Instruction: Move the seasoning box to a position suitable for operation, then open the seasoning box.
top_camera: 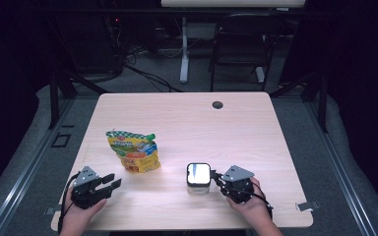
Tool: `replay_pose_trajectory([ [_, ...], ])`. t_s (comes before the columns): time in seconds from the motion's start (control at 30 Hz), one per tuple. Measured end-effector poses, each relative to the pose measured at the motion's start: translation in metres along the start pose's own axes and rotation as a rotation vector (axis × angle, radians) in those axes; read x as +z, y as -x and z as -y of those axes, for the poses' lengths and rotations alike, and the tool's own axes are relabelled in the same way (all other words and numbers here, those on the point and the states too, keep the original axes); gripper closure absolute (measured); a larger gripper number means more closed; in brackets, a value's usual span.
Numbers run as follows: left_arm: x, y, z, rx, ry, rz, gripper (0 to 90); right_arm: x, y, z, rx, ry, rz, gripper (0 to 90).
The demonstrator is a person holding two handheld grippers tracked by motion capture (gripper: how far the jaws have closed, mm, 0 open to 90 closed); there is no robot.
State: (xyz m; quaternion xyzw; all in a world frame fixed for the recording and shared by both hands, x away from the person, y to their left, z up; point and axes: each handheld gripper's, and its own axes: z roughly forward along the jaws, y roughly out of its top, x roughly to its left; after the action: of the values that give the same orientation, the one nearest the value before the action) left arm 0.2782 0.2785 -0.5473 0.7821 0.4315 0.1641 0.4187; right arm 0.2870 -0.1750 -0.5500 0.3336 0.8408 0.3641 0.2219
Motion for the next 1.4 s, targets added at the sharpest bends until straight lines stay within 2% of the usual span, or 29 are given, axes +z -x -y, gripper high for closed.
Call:
replay_pose_trajectory([
  [0.27,0.001,0.008,-0.004,0.010,0.007,0.005,61.0,-0.001,-0.004,0.000,-0.026,0.006,-0.026,77.0],
  [0.37,0.002,0.010,-0.005,0.019,0.000,0.006,60.9,-0.001,-0.004,0.001,-0.020,0.006,-0.032,76.6],
  [0.4,0.003,0.011,-0.006,0.034,-0.009,0.008,60.9,-0.002,-0.004,0.000,-0.015,0.002,-0.038,76.2],
  [0.43,0.003,0.012,-0.006,0.038,-0.008,0.007,60.8,-0.004,-0.003,0.001,0.007,0.008,-0.060,72.3],
  [0.53,0.003,0.014,-0.007,0.040,-0.011,0.003,60.4,-0.011,-0.001,0.000,0.041,0.053,-0.079,64.4],
  [0.67,0.004,0.014,-0.009,0.021,0.001,0.003,58.9,-0.015,-0.001,0.002,0.035,0.065,-0.074,59.2],
  [0.73,0.005,0.014,-0.010,0.011,0.011,0.007,58.5,-0.018,-0.001,0.002,0.058,0.083,-0.081,52.8],
  [0.83,0.005,0.015,-0.011,0.017,0.007,0.006,58.0,-0.020,0.000,0.001,0.071,0.081,-0.078,49.5],
  [1.0,0.007,0.017,-0.013,0.027,-0.002,0.008,56.3,-0.030,0.005,0.001,0.159,0.122,-0.093,41.3],
  [1.07,0.007,0.017,-0.013,0.029,-0.003,0.009,55.8,-0.031,0.007,0.001,0.176,0.119,-0.093,41.2],
  [1.1,0.007,0.017,-0.014,0.035,-0.010,0.010,55.5,-0.032,0.010,0.002,0.211,0.124,-0.089,40.5],
  [1.2,0.008,0.017,-0.014,0.028,-0.001,0.010,54.9,-0.034,0.014,0.002,0.247,0.131,-0.064,38.9],
  [1.27,0.008,0.018,-0.015,0.026,0.000,0.009,54.8,-0.035,0.016,0.002,0.245,0.124,-0.054,38.9],
  [1.3,0.008,0.018,-0.016,0.025,0.001,0.010,54.5,-0.039,0.018,-0.002,0.245,0.124,-0.029,40.3],
  [1.4,0.008,0.019,-0.018,0.024,0.001,0.015,54.5,-0.042,0.019,-0.006,0.249,0.117,-0.017,42.2],
])
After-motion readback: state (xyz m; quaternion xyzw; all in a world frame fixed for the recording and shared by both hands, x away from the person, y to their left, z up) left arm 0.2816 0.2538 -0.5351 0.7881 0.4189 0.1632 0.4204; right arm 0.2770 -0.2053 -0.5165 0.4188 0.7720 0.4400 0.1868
